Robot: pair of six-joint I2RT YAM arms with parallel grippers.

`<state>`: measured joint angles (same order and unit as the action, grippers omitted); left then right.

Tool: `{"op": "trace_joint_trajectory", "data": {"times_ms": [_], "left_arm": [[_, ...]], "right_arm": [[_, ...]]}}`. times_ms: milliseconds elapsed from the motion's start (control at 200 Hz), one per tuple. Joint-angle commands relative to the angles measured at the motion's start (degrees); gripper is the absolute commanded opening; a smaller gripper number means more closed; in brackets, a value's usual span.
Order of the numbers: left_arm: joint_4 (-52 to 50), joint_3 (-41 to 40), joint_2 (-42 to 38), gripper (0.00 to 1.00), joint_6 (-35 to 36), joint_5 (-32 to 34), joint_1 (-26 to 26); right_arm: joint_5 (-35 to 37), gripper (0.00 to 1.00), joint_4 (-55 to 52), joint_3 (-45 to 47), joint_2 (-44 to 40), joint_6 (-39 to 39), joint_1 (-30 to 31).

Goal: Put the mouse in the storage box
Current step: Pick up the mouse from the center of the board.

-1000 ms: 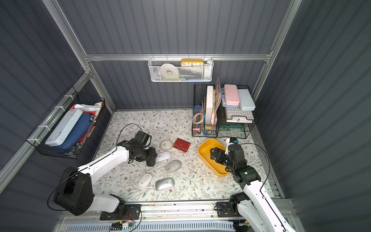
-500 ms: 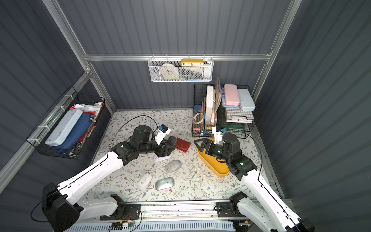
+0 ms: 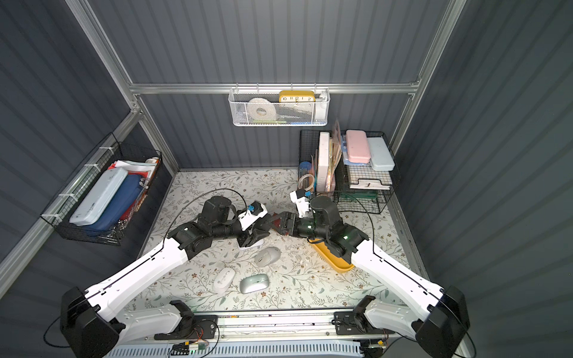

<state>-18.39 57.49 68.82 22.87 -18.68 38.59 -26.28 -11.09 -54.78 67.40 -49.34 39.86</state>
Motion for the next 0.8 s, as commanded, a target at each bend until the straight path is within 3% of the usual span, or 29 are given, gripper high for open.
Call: {"op": "trace_joint_trajectory", "data": {"times_ms": [0, 180, 620, 695, 796], "left_arm": [[-0.6, -0.1, -1.6, 0.44, 2.1, -2.6, -0.1], [-1.8, 0.1, -2.3, 0.43, 2.5, -3.4, -0.1], [-2.8, 0.0, -2.1, 0.43, 2.7, -3.5, -0.1], [-2.8, 0.1, -1.9, 0.44, 2.7, -3.2, -0.1], [-2.4, -0.2, -1.8, 0.55, 2.4, -2.6, -0.1]], "right_arm": [[1.3, 0.8, 0.1, -2.7, 1.8, 0.6, 1.8], [1.8, 0.74, -0.1, -4.8, 7.0, 0.2, 3.4], [0.0, 0.5, -0.2, -7.4, 12.1, 0.3, 4.4], [-0.2, 0.44, -0.2, -7.4, 12.4, 0.4, 4.4], [-0.3, 0.25, 0.1, -7.5, 12.4, 0.5, 4.4]]}}
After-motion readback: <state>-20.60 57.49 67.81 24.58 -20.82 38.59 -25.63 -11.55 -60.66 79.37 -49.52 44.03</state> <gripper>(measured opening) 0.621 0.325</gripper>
